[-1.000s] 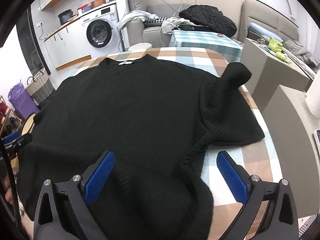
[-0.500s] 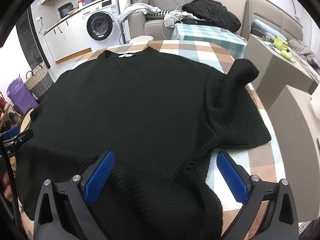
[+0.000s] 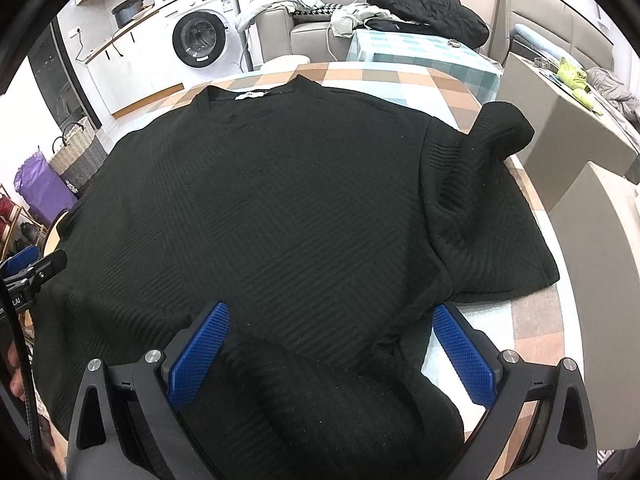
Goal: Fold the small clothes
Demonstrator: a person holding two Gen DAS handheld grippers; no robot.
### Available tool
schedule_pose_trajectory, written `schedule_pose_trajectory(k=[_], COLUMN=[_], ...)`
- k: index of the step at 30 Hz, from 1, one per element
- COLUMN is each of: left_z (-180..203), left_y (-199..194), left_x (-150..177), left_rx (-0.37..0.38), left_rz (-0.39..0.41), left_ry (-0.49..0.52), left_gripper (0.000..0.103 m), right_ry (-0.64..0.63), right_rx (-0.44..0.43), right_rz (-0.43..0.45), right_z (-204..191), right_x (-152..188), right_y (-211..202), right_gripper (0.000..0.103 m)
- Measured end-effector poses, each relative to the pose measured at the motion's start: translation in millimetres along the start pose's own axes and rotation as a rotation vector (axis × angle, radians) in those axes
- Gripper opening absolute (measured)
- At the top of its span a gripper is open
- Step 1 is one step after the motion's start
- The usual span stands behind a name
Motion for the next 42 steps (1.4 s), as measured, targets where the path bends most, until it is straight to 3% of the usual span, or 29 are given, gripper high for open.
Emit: schedule_pose_trajectory(k=[11, 18, 22, 27, 32, 35, 37, 38, 42], left_z=[4, -15, -27, -32, -34, -37, -40, -42, -50], left_y=[13, 21, 24, 27, 29, 28, 28, 28, 25], left_x=[-3, -3, -5, -5, -2, -1, 0, -1, -1], left_rx=[0.01, 0.003, -0.006, -0.011, -0.02, -0.027, -0.031, -0.034, -0.035], left_rz=[-0.021, -0.027, -0.025, -0.023, -0.028, -0.024, -0.023, -0.021, -0.01], left_ry=[0.013, -0.036, -0.06, -0.068, -0.067, -0.071, -0.077, -0.082, -0.101], left_gripper=[0.102, 0.102, 0.102, 0.102, 0.102, 0.102, 0.102, 0.102, 0.102], right_ry=[0.034, 0.268, 0.401, 0.55, 0.533, 0.457, 0.402, 0.389, 0.412], right_rx=[0.008, -0.103, -0.142, -0.186, -0.041, 0.07, 0.159, 0.183, 0.171], right_rz=[-0.013, 0.144, 0.145, 0.147, 0.136, 0.134, 0.124, 0.119, 0.187], right_z=[13, 84, 126, 160, 183, 191, 194, 195, 201], right_x=[-4, -15, -9, 2, -1, -10, -15, -16, -22], right_y=[7, -25, -23, -11, 8, 14, 19, 19, -1], right_gripper=[0.103, 0.103, 0.082, 0.076, 0.062, 0.051, 0.021, 0.013, 0.012])
Point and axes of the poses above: each gripper's, at about its wrist camera, not at the fingertips, and y roughly the way its jaws point, z to its right, x to its underside, the point moved 10 cm from there along y, roughly the way its jaws point, and after that the axes turned 5 degrees about -x, right-handed, at the moved point
